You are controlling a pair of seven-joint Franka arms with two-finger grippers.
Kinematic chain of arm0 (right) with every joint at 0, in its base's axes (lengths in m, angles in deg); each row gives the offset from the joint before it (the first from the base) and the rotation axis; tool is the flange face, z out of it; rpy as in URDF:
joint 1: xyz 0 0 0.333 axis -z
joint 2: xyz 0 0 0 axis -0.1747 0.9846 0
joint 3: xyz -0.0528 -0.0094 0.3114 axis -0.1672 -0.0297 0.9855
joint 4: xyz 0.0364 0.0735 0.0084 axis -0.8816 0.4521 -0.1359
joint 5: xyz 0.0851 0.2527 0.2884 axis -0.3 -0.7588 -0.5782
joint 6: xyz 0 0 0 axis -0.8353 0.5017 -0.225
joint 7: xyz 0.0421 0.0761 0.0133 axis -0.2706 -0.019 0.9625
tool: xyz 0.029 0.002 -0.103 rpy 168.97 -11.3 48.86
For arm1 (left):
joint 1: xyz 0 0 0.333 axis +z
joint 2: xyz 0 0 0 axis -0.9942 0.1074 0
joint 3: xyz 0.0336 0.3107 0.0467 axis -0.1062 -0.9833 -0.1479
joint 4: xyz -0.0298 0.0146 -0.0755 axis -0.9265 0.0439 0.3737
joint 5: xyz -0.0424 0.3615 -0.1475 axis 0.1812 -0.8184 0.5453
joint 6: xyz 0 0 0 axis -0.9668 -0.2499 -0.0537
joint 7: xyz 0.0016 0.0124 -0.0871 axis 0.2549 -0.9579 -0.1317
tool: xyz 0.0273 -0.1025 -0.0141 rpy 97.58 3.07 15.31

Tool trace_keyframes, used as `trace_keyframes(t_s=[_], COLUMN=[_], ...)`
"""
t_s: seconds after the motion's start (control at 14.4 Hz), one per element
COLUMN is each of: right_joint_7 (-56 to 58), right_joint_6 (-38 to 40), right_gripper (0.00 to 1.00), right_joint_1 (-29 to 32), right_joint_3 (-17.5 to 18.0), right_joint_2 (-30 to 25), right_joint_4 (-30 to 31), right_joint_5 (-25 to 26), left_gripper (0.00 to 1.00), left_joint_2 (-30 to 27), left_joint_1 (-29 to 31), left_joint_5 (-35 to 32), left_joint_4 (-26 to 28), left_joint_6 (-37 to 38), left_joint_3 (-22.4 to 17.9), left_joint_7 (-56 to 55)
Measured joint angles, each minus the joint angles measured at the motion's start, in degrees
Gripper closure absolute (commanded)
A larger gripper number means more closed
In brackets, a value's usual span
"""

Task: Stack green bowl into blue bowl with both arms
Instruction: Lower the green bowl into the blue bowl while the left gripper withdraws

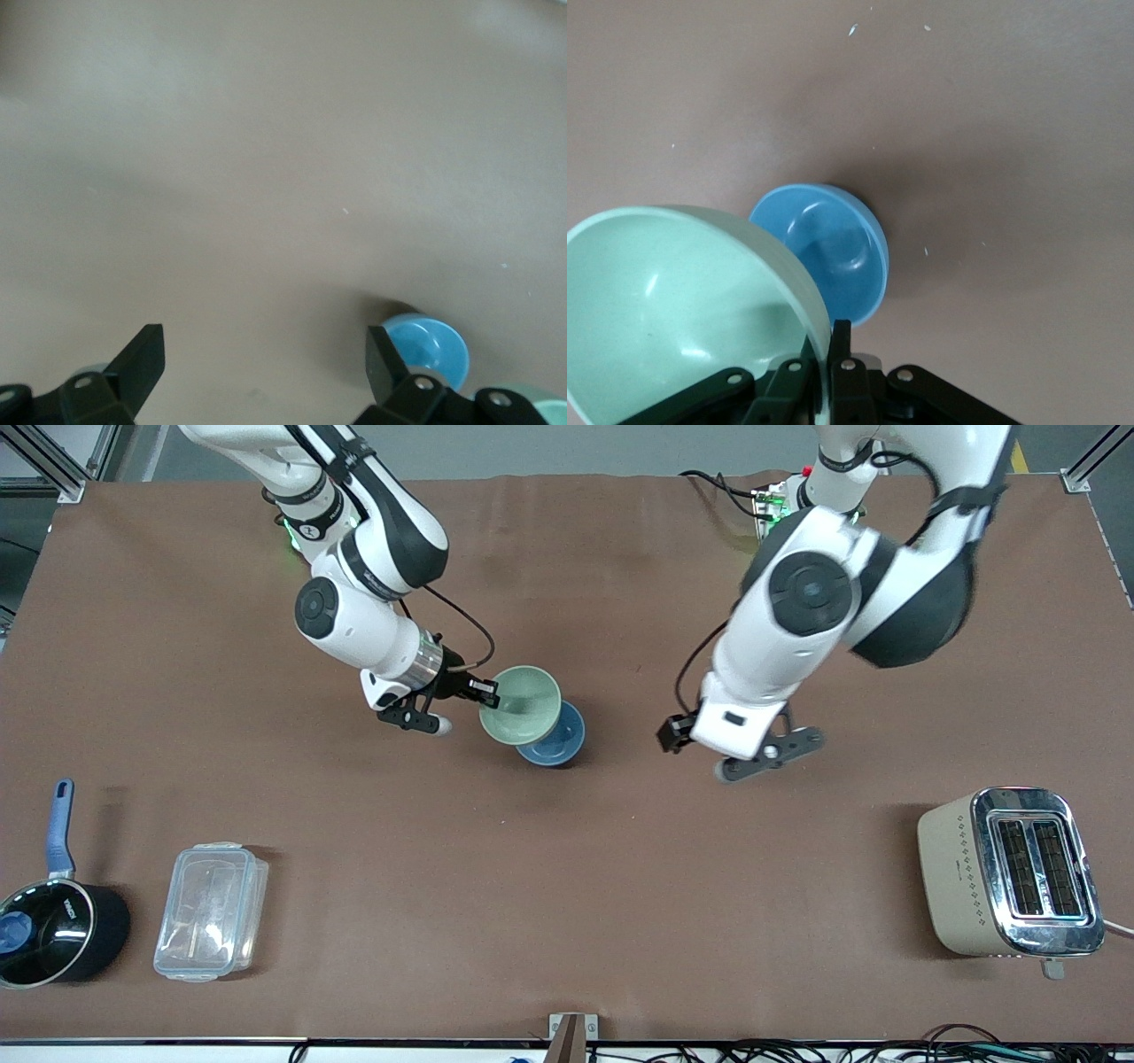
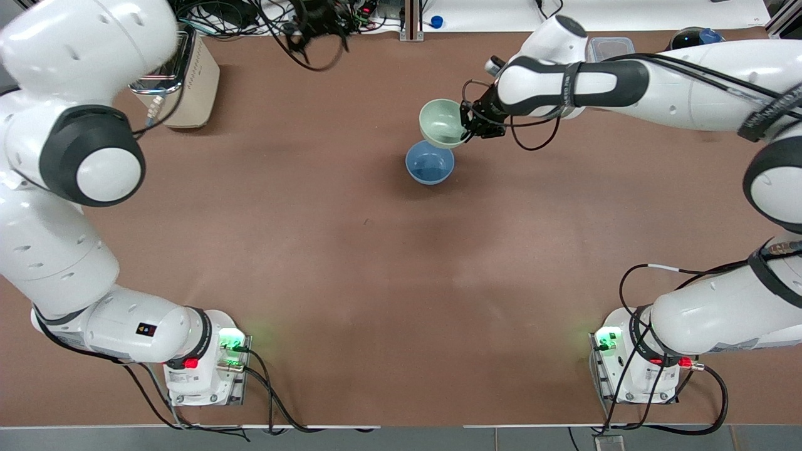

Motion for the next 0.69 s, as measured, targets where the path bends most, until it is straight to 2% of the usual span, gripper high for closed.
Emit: trace_keyframes(t_s=[0.14, 0.42, 0.69], right_joint_7=[0.1, 0.1, 0.1], right_joint_6=[-2.0, -3.4, -5.6], right_gripper=[0.98, 0.98, 0.97], right_joint_1=[-0.4, -0.5, -0.9], right_joint_3=[0.1, 0.1, 0.2], right_joint_2=[2.6, 5.2, 7.2], right_joint_4=[0.1, 0.1, 0.1], right_joint_5=[0.6, 4.9, 5.5], left_gripper=[0.0, 0.0, 0.0], left_joint_2=[-2.1, -7.1, -11.2], left_joint_1=[2.4, 9.1, 13.8], left_joint_5=[-0.9, -1.1, -1.1], left_joint_4=[-0.7, -0.9, -0.9], left_joint_6=[2.9, 8.0, 12.0], left_joint_3=[0.0, -0.1, -0.2], left_joint_7=[5.2, 19.2, 28.4])
